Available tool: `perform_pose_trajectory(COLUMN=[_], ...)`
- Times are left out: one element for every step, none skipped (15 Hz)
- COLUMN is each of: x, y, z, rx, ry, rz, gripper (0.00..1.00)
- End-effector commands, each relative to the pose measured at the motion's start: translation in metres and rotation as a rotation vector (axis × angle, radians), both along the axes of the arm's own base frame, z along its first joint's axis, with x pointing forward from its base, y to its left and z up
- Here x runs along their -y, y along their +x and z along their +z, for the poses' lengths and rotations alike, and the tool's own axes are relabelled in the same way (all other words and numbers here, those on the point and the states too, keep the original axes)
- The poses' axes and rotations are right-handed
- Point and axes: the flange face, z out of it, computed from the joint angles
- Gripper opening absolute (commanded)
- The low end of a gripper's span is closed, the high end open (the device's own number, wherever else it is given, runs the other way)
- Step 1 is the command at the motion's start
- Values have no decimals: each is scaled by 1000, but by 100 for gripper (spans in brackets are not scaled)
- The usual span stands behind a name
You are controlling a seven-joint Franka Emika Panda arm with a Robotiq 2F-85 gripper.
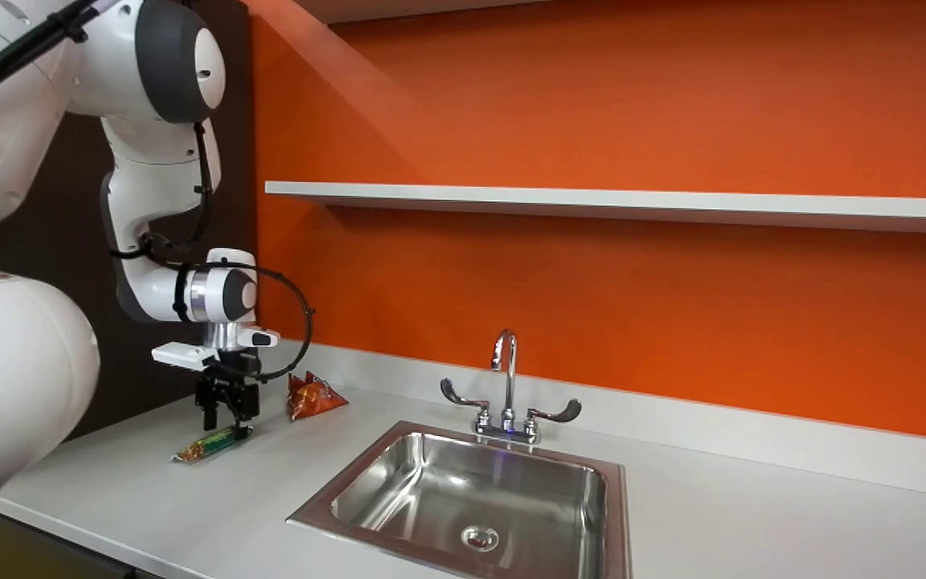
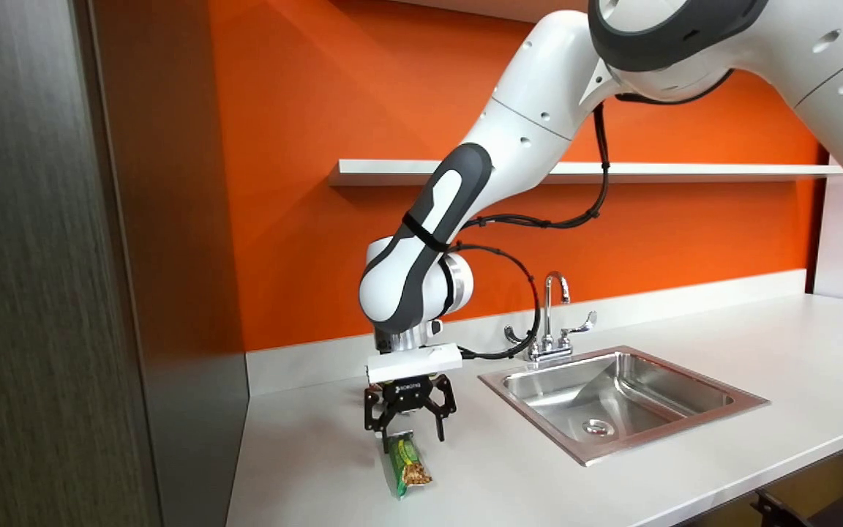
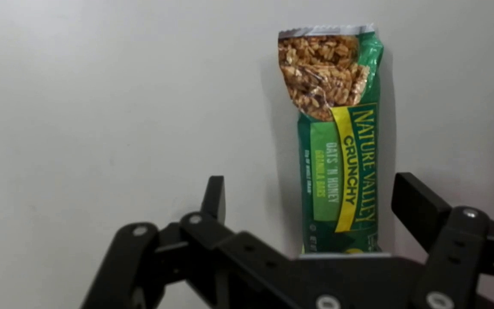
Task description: Put the candy bar on the shelf
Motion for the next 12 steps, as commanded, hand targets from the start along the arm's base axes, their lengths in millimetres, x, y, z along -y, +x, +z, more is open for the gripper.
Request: perform_pose_trajectory(x=[-4,-4,-4,-5,-6,-7,-7,-9,-9,-10,-11,-11], y=[3,3,2,1,1,0,0,-1,-1,-2,-2,-2], z=[2,1,1,0,-1,-1,-2,-2,-3,-4,-5,-5], rx=[9,5,5,3,3,3,3,3,4,3,1,1], ry=[-13,-14,-16,-17,-17,-18,-18,-18,-18,-19,-20,-20], rz=[-3,1,4,6,7,8,9,10,11,12,12,13], gripper=[100,100,100,100,100,100,100,100,100,100,100,100])
